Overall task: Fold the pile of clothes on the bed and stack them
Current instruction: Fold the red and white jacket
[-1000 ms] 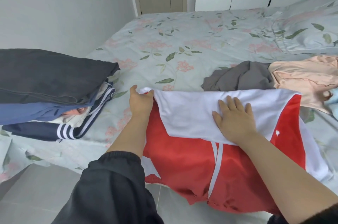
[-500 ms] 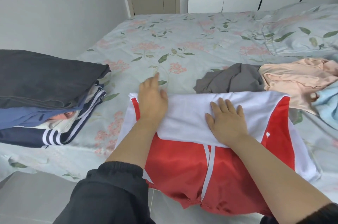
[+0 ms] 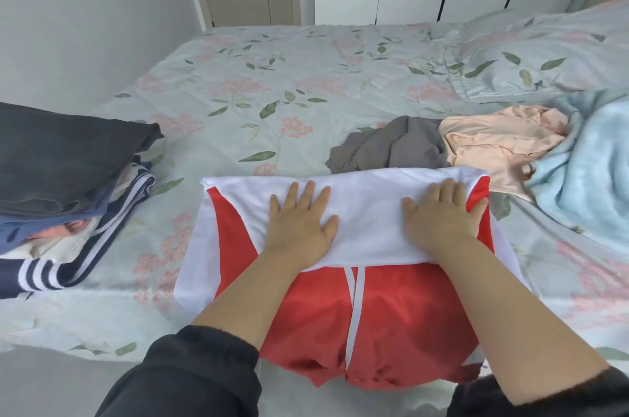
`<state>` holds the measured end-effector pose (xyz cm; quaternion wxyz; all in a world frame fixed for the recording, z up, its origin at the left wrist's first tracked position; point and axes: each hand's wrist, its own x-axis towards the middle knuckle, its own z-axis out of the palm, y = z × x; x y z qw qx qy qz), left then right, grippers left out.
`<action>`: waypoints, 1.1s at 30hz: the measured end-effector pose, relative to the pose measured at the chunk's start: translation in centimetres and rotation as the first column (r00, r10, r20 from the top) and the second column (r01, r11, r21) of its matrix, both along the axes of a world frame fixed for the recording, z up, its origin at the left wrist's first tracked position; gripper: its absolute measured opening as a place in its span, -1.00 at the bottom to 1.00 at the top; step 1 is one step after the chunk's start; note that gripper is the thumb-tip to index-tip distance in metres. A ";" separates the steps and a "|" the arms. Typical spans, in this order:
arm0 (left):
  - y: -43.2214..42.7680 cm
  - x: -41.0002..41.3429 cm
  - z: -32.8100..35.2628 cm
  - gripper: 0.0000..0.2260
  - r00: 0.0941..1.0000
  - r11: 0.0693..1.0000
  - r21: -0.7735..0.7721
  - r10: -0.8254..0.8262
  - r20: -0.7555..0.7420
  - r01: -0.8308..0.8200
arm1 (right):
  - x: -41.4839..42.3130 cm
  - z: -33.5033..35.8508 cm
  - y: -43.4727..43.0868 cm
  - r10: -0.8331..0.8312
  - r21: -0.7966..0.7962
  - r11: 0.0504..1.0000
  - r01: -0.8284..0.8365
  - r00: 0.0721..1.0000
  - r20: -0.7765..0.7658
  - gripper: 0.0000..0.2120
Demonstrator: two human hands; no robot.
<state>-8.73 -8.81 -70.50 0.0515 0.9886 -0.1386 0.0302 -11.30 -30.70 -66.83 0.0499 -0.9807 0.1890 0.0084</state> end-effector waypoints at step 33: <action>0.9 -1.0 2.6 -0.47 0.950 0.963 -0.066 -0.269 -0.159 0.262 | -1.1 -1.0 1.8 0.520 0.040 0.849 -0.527 0.846 0.121 -0.47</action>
